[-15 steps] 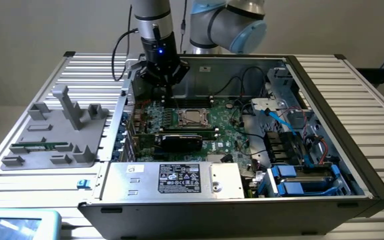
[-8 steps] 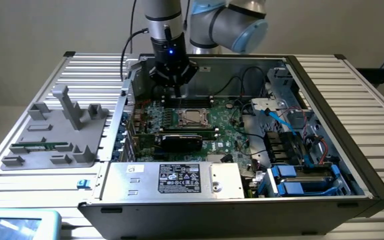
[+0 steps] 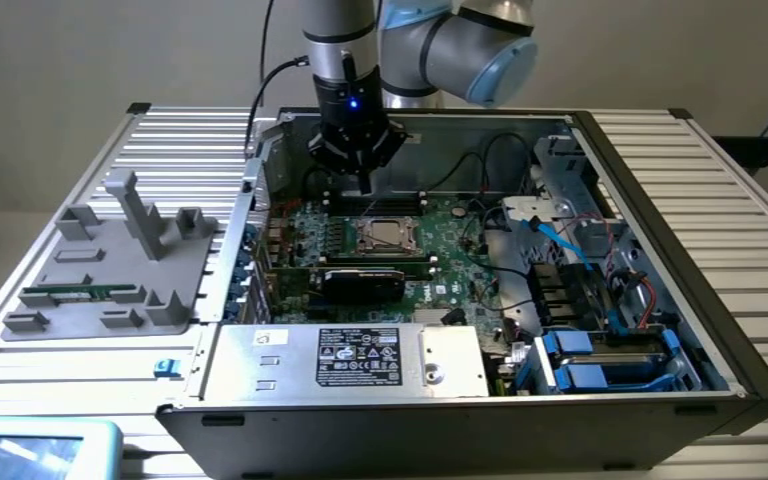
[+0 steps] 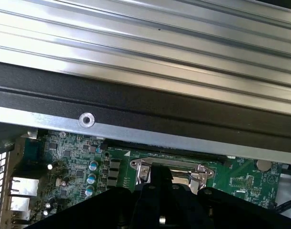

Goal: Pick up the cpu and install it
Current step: 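Install the first cpu locking lever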

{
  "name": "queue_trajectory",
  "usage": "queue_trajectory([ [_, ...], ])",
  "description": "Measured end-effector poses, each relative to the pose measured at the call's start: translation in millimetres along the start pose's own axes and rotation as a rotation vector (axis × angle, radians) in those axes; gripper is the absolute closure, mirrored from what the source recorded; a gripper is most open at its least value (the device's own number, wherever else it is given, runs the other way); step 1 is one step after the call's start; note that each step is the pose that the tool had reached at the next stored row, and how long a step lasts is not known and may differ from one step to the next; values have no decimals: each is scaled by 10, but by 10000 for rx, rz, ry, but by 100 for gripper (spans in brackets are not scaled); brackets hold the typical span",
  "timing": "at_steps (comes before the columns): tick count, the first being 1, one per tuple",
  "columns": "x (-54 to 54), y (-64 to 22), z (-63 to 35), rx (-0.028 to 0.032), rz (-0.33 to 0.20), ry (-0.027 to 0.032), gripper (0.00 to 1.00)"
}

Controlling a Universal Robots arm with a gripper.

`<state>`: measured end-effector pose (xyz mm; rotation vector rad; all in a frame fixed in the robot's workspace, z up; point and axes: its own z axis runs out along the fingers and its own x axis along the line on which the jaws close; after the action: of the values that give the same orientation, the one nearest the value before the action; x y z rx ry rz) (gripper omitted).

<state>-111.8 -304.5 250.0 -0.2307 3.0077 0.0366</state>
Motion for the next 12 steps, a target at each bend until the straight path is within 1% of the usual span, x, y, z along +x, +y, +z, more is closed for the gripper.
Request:
queue_trajectory([
  [1,1,-6,0,-74,9,-61,91],
  [2,4,-18,-1,-124,15,-95,91],
  [3,8,-31,-1,-136,17,-98,91],
  [5,14,-58,0,-139,17,-98,91],
  [7,25,-60,18,-138,31,-99,91],
  [10,37,-59,27,-132,56,-120,91],
  [11,59,-56,32,-132,57,-138,91],
  [12,69,-61,37,-142,59,-140,91],
])
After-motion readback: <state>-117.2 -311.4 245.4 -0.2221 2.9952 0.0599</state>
